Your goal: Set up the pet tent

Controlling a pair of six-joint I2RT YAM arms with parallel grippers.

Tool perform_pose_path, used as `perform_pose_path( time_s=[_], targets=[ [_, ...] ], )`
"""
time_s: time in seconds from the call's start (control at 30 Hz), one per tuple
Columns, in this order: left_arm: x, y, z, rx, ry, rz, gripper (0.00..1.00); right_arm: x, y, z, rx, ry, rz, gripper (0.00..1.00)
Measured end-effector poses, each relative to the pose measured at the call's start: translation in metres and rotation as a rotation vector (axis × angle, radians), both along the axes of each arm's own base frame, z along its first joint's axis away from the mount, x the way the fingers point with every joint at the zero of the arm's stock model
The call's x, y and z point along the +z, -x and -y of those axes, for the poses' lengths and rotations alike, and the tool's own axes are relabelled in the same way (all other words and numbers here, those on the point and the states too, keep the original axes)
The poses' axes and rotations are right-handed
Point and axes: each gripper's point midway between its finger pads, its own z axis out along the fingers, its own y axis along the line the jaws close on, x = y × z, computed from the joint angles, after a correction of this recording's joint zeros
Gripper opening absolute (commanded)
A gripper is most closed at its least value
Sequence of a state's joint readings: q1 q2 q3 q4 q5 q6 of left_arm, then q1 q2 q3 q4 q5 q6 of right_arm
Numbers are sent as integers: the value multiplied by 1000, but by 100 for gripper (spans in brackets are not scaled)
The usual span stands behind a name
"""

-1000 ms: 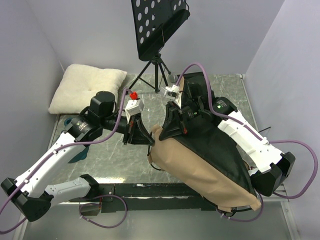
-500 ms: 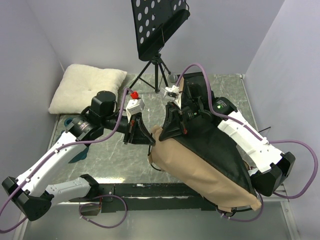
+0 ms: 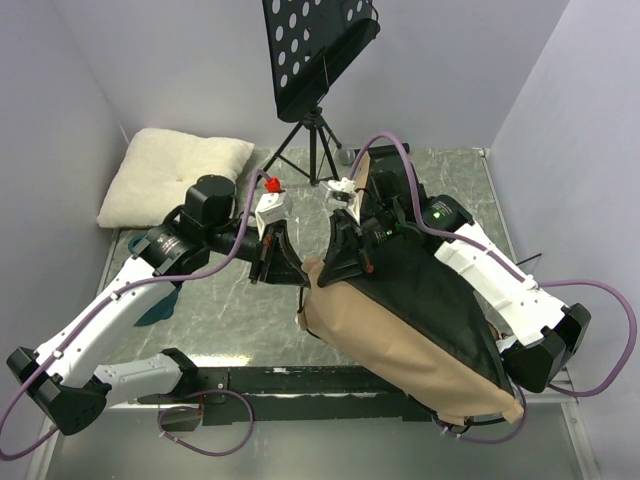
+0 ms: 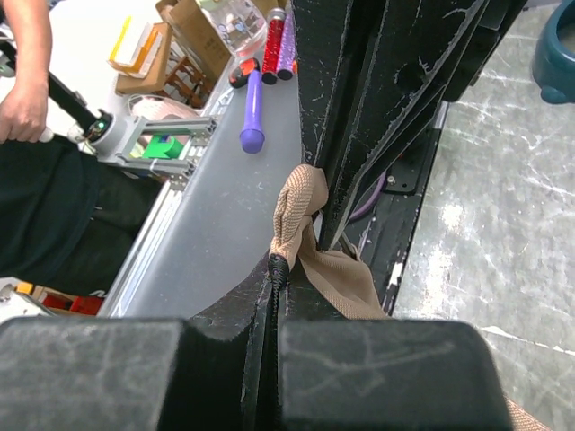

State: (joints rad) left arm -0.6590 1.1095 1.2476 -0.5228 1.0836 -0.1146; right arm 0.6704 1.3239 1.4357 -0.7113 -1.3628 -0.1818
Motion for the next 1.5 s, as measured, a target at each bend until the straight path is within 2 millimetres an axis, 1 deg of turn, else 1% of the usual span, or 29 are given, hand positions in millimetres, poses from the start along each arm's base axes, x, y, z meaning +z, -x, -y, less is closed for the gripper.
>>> perform_pose_path(
  time_s=[0.1, 0.23, 0.3, 0.33, 0.4, 0.5, 0.57, 0.63, 0.77, 1.03, 1.4, 1.43, 1.47, 1.5],
  targets=[
    [-2, 1, -1, -3, -7, 1, 2, -2, 0, 0, -5, 11, 3, 0],
    [-5, 2, -1, -3, 0, 17, 22, -2, 0, 0, -9, 14, 7, 0],
    [-10, 4, -4, 3, 4, 20, 28, -2, 0, 0, -11, 16, 7, 0],
    [-13, 6, -6, 6, 5, 20, 28, -1, 0, 0, -10, 14, 9, 0],
    [-23, 8, -9, 19, -4, 4, 26, 2, 0, 0, -7, 7, 10, 0],
    [-36, 9, -11, 39, -14, -18, 20, 5, 1, -1, -3, 0, 13, 0],
    [-38, 8, -10, 44, -6, -19, 13, 5, 1, -1, -4, 2, 10, 0],
    [-36, 7, -9, 46, 6, -12, 1, 5, 0, -1, -4, 0, 11, 0],
    [-33, 6, -7, 42, 19, -2, 1, 5, -1, -1, -6, -5, 20, 0],
    [-42, 0, -2, 11, -37, -35, 1, -3, -3, 0, -20, 17, 47, 0],
    [-40, -1, -5, 17, -103, 5, 1, -12, -8, -2, -16, 46, 53, 0],
    [-40, -1, -6, 20, -108, 5, 1, -12, -8, -2, -16, 48, 53, 9],
    [-40, -2, -6, 22, -108, 6, 1, -11, -9, -2, -17, 49, 53, 27],
    [-39, -3, -7, 27, -108, 6, 1, -10, -9, -3, -19, 52, 53, 38]
  ],
)
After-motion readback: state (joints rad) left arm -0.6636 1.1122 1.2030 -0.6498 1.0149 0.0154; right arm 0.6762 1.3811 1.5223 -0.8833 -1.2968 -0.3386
